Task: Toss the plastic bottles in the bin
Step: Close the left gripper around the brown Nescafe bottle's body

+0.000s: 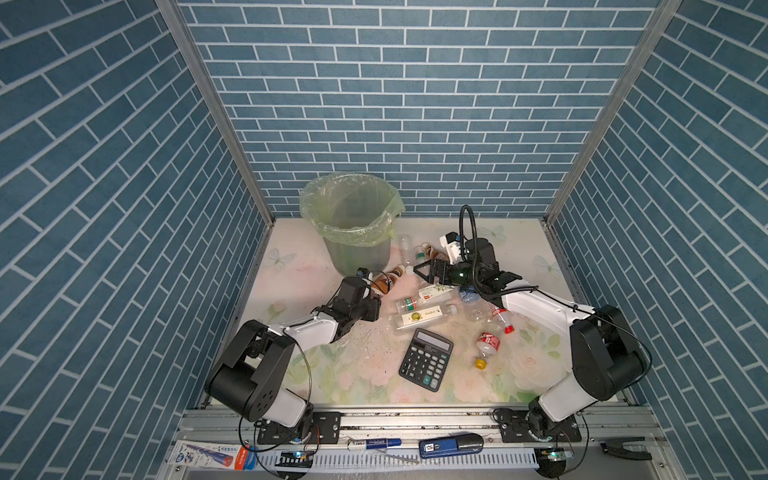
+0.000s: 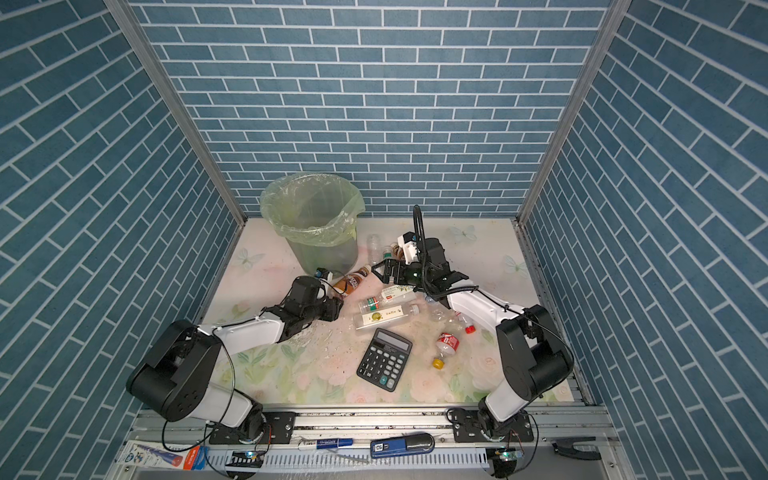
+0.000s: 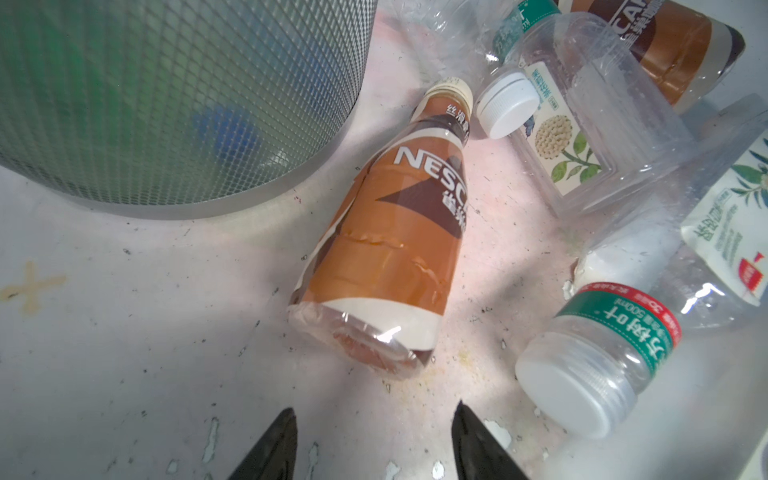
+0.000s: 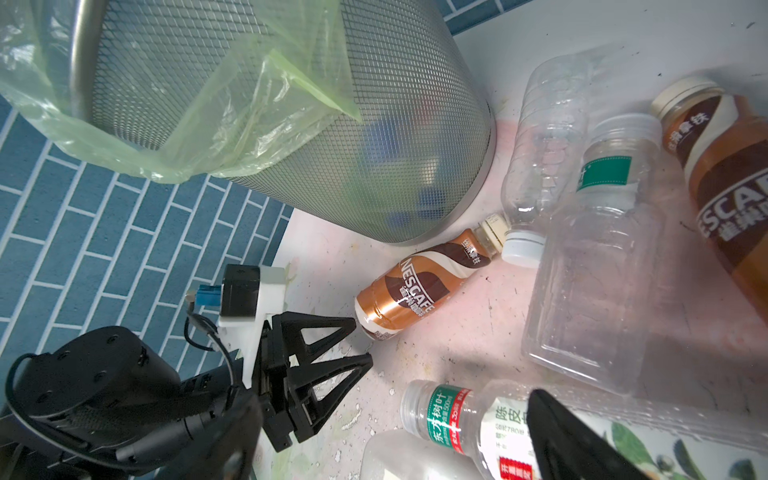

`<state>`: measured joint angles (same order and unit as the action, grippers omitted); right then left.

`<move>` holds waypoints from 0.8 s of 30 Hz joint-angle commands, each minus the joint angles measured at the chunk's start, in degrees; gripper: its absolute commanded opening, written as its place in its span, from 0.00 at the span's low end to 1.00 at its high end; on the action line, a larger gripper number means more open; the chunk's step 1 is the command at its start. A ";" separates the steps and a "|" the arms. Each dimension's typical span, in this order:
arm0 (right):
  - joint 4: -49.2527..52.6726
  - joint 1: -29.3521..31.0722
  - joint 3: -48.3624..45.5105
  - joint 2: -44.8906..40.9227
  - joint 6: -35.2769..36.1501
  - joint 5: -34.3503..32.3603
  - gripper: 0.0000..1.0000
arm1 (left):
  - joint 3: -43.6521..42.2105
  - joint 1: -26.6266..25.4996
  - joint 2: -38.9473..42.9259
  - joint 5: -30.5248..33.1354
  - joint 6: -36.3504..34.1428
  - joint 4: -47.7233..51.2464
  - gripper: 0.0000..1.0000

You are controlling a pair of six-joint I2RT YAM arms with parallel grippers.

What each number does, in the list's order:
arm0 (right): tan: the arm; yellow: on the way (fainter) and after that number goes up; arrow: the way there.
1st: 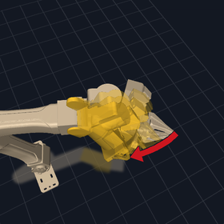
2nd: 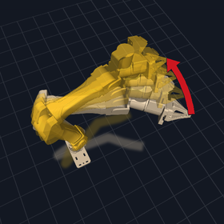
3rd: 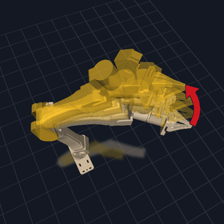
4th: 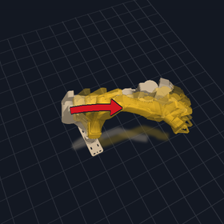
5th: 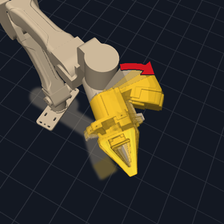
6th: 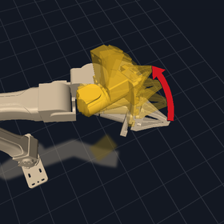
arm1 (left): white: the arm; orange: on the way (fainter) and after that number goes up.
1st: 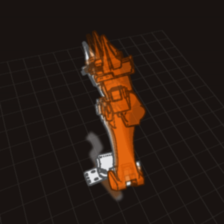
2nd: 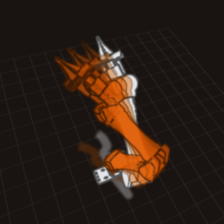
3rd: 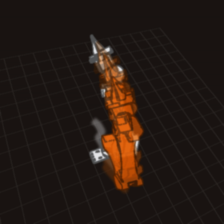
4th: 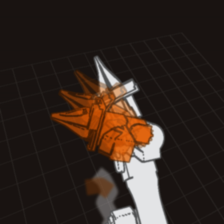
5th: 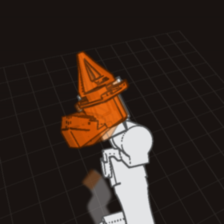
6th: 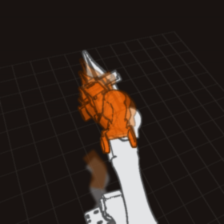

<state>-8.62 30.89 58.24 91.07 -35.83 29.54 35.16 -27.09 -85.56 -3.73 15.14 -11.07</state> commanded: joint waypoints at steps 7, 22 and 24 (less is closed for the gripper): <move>-1.80 -0.40 0.73 1.31 -2.54 1.11 0.99 | -1.67 -0.31 2.24 -0.96 1.29 -0.02 0.64; -1.39 -0.76 0.92 0.37 -3.10 1.86 0.99 | 5.32 -0.24 -5.61 2.10 -1.63 -3.38 0.88; -1.21 -0.97 0.65 -0.16 -3.01 1.66 0.99 | 7.12 -0.22 -7.47 1.55 -1.83 -3.87 0.87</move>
<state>-9.52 30.39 58.24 92.09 -37.74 30.68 40.03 -27.20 -91.02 -2.37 14.61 -13.19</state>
